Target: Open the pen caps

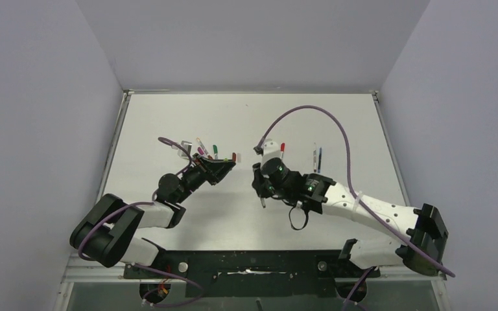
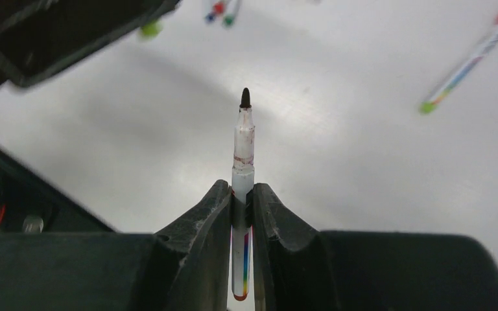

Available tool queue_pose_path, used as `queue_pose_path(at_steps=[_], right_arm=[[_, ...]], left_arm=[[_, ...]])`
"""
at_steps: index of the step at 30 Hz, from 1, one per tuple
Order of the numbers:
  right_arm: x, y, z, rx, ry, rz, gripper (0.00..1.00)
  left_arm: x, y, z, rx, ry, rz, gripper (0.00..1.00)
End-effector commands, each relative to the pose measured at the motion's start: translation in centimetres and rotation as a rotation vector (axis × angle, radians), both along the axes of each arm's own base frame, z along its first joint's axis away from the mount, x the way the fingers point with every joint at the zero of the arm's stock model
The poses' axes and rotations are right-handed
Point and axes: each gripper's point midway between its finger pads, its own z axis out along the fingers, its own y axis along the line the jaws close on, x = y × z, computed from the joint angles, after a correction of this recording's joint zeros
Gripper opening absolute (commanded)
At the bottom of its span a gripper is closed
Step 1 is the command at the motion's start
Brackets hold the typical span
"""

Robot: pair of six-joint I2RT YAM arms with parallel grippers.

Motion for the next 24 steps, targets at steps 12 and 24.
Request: queue_pose_path(at_steps=[12, 24], right_arm=[[18.9, -16.7, 2.1, -0.333, -0.097, -0.603, 0.0], [23.4, -21.7, -3.8, -0.269, 0.06, -0.623, 0.0]], left_arm=[[0.4, 0.2, 2.1, -0.007, -0.084, 0.02, 0.08], [0.4, -0.1, 2.0, 0.0, -0.084, 0.011, 0.08]])
